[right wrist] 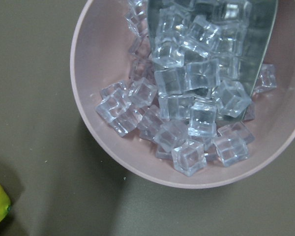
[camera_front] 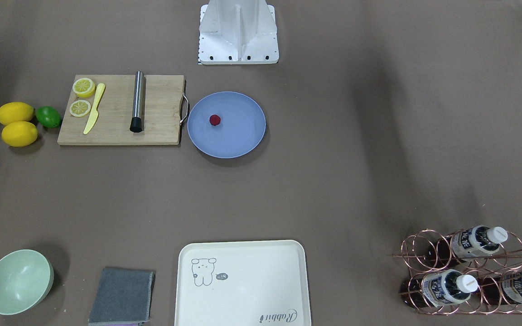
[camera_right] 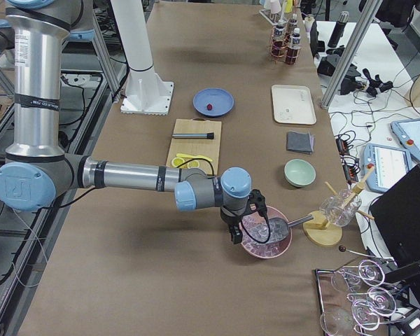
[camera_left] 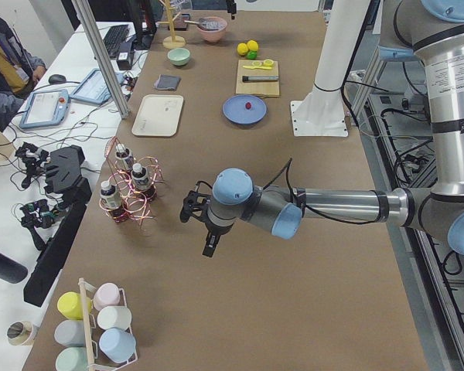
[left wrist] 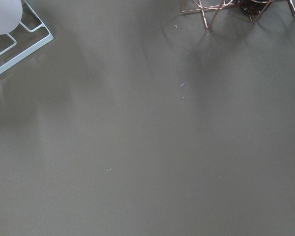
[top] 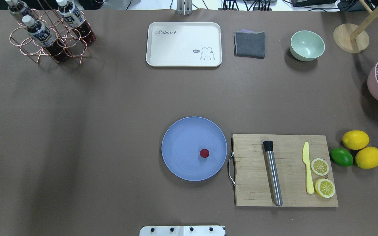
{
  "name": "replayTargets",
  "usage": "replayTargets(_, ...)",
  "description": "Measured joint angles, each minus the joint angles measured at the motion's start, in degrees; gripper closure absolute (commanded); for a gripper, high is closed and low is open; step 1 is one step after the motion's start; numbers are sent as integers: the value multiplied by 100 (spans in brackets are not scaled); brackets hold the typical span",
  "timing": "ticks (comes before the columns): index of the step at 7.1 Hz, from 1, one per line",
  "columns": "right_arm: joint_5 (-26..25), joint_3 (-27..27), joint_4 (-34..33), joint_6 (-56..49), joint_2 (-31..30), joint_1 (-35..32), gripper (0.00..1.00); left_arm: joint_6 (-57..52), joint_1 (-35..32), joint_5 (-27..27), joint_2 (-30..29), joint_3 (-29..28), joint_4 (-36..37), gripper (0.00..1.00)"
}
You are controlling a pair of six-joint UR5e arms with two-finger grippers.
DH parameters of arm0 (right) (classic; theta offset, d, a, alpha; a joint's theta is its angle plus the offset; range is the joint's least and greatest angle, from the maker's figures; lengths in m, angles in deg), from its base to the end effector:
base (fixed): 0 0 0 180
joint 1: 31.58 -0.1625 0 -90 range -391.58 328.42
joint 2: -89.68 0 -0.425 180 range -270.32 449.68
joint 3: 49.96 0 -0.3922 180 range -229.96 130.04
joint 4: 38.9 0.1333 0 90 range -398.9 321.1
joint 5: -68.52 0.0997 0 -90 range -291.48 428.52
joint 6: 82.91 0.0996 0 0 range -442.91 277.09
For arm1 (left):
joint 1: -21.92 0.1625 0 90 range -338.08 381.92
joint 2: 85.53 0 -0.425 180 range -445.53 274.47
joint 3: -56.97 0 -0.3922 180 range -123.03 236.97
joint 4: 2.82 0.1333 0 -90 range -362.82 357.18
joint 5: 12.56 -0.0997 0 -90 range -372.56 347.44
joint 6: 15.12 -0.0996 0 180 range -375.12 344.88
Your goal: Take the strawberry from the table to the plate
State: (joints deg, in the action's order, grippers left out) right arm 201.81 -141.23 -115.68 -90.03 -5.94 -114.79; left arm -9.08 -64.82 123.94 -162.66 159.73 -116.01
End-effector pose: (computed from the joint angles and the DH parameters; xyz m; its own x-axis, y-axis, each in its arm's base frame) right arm 0.0103 -0.4636 0.6715 0.6903 -0.3112 0.6532 0.2040 0.9499 0.2370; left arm -0.0373 -0.4189 0.6016 0.6728 0.2246 -0.7049 0.0186 0.9474 0.3196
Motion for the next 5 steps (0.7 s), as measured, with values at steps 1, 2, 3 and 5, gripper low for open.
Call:
replayTargets(1,0,-8,0,-31,6,-56,0,-4,-3,-6,27,-5,-1,2)
replayTargets(2,-4,-14,3,-40,14,-79,0,-5,-2,2,58,-14,-2,2)
replayTargets(3,-7,-9,4,-43,23,-86,0,-5,4,21,65,-47,-12,2)
replayTargets(5,-14,12,5,-39,47,-90,0,-6,14,29,27,-136,-37,2)
